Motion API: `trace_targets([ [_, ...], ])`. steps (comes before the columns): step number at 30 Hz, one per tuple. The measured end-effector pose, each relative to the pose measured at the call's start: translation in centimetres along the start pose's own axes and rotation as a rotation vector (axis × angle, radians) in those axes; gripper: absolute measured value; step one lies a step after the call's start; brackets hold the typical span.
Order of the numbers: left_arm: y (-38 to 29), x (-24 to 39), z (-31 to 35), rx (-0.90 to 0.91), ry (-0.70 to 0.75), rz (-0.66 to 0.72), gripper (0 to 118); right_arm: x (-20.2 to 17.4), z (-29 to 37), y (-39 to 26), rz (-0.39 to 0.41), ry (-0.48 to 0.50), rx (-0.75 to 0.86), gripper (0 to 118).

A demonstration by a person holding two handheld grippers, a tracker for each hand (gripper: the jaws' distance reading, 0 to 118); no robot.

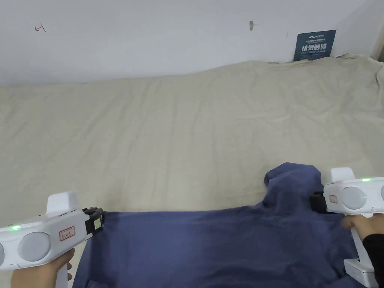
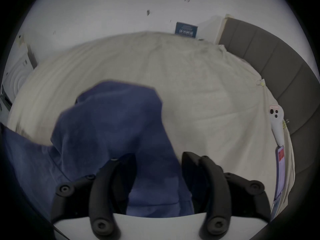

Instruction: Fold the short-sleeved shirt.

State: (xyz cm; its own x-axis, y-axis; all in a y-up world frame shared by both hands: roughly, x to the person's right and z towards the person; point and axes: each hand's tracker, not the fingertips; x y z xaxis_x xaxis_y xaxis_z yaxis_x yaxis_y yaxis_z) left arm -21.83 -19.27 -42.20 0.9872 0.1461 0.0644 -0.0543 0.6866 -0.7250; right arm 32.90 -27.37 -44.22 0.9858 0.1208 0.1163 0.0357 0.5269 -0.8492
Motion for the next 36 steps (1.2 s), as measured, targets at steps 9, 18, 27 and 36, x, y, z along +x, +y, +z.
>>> trace_targets([
  [9,-0.4,-0.2,0.4,-0.001,-0.001,0.030,0,-0.4,4.2,-1.5,-0.033,0.041,0.158,2],
  [18,-1.4,-1.1,3.8,0.022,0.030,0.019,0,1.8,15.8,-4.2,-0.052,0.141,0.357,2],
  [27,-5.7,-2.5,9.7,0.023,0.008,0.022,0,4.1,24.3,-12.0,-0.115,0.210,0.432,2],
  [36,-13.3,-3.2,13.6,-0.017,-0.008,-0.030,0,4.1,25.3,-21.3,-0.160,0.195,0.355,2],
])
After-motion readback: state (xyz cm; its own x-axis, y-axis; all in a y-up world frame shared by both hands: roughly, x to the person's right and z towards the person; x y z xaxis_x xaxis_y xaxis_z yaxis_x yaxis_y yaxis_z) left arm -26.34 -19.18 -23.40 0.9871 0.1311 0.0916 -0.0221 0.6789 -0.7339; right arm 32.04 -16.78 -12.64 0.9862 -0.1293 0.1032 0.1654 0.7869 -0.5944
